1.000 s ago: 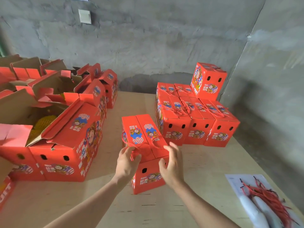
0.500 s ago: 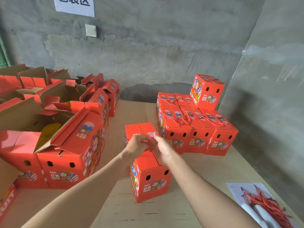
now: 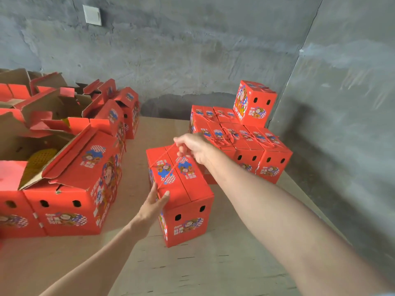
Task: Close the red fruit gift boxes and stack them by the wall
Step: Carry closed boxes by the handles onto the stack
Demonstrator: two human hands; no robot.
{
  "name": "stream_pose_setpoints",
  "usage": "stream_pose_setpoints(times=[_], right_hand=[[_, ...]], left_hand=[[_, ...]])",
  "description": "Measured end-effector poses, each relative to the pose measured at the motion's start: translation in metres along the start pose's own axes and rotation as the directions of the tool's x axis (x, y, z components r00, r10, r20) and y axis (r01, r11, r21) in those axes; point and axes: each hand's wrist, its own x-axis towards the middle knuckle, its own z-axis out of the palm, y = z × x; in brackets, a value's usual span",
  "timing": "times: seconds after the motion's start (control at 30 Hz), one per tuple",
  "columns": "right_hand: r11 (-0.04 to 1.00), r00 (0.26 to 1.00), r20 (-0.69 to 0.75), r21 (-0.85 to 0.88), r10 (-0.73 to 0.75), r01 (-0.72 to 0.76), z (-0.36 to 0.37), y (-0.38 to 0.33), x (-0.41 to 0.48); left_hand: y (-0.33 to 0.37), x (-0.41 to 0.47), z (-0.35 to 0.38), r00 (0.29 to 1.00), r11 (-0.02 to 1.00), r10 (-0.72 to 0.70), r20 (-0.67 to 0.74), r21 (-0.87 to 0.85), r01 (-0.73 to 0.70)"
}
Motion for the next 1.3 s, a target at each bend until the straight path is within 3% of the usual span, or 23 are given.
stream_pose_setpoints(times=[0.2,0.33,0.4,0.47,0.57,0.7,0.83,0.9,1.13,1.3], right_hand=[[0.979,0.982,-0.081,0.097,-0.17,0.178,0.018,-0.049,0.016],[0.941,0.964,-0.089,0.213,-0.25,0.263,0.0,-0.082,0.013],[0.919,0.946,-0.109,0.224,-0.306,0.324,-0.026,-0.103,0.009],[0.896,0.921,-0.107,0.215,-0.375,0.389,-0.055,-0.126,0.003],[0.873,0.888,-0.107,0.164,-0.448,0.46,-0.086,-0.158,-0.01],[0.832,0.83,-0.071,-0.087,-0.553,0.547,-0.116,-0.166,-0.016],[0.724,0.773,-0.035,-0.378,-0.634,0.577,-0.155,-0.146,-0.005],[0.668,0.759,-0.026,-0.493,-0.651,0.557,-0.176,-0.13,0.007],[0.648,0.741,0.001,-0.486,-0.671,0.587,-0.23,-0.082,0.059],[0.544,0.702,0.023,-0.615,-0.712,0.572,-0.281,-0.054,0.115]], left_hand=[[0.032,0.01,-0.007,0.985,0.992,0.114,-0.129,-0.045,-0.12],[0.056,0.008,-0.021,0.975,0.961,0.221,0.004,-0.169,-0.217],[0.07,0.004,-0.02,0.938,0.941,0.338,0.081,-0.062,-0.334],[0.095,0.008,-0.012,0.886,0.875,0.463,0.039,0.142,-0.463],[0.136,0.02,0.011,0.803,0.779,0.593,-0.053,0.288,-0.556],[0.157,0.048,0.045,0.747,0.702,0.65,-0.141,0.486,-0.52],[0.169,0.083,0.076,0.792,0.768,0.556,-0.253,0.522,-0.373],[0.178,0.103,0.097,0.781,0.778,0.555,-0.284,0.511,-0.367],[0.168,0.176,0.176,0.775,0.842,0.524,-0.354,0.35,-0.41],[0.175,0.235,0.212,0.764,0.799,0.54,-0.355,0.5,-0.333]])
